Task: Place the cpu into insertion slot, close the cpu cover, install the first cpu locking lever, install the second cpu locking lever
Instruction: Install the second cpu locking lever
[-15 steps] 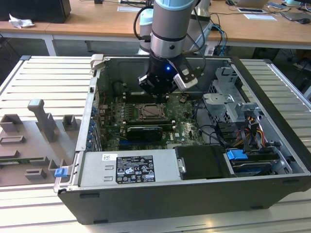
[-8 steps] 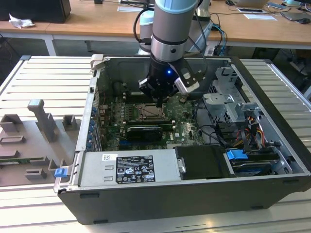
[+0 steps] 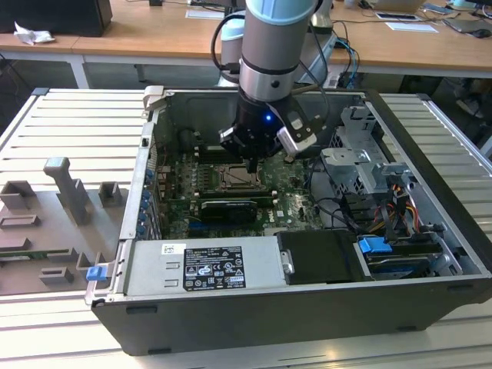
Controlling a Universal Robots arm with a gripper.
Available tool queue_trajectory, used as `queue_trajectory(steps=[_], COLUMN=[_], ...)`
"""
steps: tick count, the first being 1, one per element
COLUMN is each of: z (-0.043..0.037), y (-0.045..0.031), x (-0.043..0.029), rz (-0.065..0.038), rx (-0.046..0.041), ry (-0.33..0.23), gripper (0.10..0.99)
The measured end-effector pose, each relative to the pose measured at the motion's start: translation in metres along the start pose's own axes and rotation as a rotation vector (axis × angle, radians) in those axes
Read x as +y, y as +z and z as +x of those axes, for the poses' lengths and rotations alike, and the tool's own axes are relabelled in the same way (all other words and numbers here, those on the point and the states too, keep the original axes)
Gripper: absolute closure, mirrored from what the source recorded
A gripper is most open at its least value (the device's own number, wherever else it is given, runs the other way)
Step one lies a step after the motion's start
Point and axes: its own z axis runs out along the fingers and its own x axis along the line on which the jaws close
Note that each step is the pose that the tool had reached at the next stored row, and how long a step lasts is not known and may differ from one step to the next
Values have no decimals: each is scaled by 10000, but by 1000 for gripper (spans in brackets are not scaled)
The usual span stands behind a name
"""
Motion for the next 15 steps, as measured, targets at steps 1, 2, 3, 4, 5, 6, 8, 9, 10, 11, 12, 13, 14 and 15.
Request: queue_trajectory(steps=[1,2,3,4,5,6,8,9,10,11,12,13,14,15], z=[2,5,7,13,52,83,110,119,138,168,192,224,293,343], y=[1,3,8,15,25,30,36,36,35,35,36,37,40,47], x=[-21,-47,-56,-57,-55,-53,-80,-106,-134,-147,-147,-146,-140,-135], rz=[1,0,0,-2,1,1,0,0,-3,-9,-11,-13,-17,-20], rx=[2,2,1,-1,-1,-2,-2,-2,-4,-3,-4,-3,-4,-6], ry=[0,0,1,4,20,33,36,36,40,37,37,36,36,37], gripper=[980,980,980,980,980,980,980,980,980,980,980,980,980,980])
